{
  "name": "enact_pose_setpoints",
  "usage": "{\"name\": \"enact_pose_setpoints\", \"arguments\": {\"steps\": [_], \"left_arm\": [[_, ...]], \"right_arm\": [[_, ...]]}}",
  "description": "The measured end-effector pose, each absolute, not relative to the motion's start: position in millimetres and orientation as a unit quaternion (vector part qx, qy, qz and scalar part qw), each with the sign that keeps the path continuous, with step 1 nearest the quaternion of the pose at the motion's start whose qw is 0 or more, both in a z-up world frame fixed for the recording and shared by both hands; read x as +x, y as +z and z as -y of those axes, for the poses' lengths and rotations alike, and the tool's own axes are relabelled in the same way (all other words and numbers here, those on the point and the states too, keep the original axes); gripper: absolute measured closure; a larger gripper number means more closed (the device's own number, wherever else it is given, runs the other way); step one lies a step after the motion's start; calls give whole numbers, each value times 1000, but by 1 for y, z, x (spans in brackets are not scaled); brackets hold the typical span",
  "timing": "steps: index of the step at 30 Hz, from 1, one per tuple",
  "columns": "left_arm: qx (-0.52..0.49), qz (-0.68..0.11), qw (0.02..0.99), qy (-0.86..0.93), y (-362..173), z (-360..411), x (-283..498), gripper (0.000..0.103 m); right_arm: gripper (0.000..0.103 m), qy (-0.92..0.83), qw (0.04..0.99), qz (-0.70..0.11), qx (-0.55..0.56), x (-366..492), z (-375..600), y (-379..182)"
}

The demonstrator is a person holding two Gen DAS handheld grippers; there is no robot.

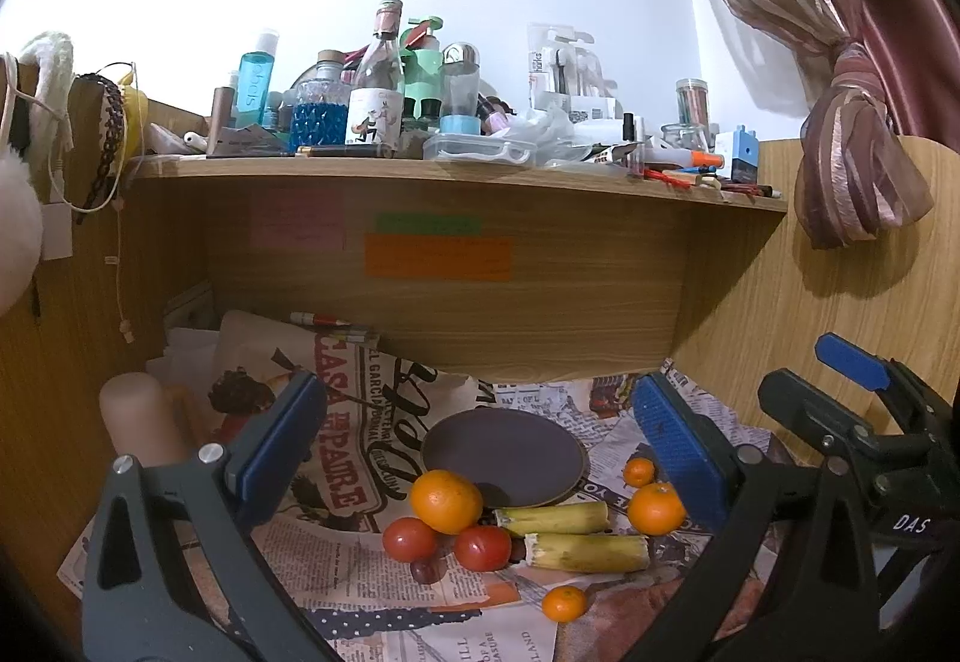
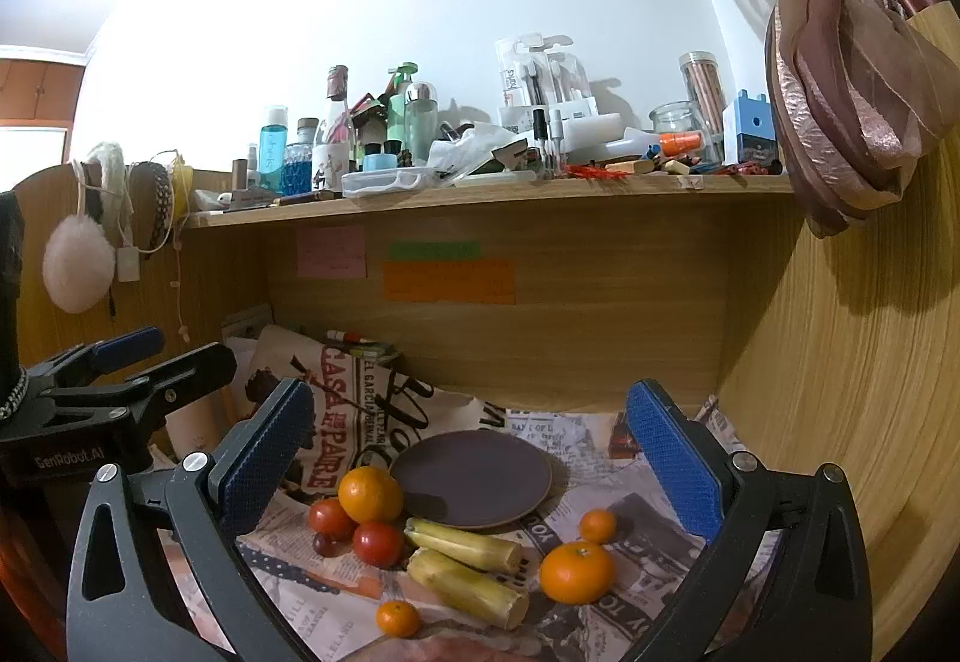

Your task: Organize fruits

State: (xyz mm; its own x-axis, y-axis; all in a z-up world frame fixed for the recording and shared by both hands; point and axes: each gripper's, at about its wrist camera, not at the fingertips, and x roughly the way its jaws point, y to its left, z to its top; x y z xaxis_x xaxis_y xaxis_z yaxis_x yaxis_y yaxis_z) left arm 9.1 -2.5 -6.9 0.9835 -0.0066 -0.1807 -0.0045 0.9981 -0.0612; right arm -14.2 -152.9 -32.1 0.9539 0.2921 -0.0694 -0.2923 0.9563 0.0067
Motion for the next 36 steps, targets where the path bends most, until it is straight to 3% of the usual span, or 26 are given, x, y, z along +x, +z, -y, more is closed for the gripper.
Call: {"name": "enact_pose_setpoints", "arguments": {"steps": [23,36], "left_arm": [[-35,-105,994,-13,-12,6,22,0],[-45,-159,986,-27,-39,-12,64,3]], "right_arm": [[0,150,988,-46,3,-5,154,-38],[0,138,984,-106,18,36,169,-60]]}}
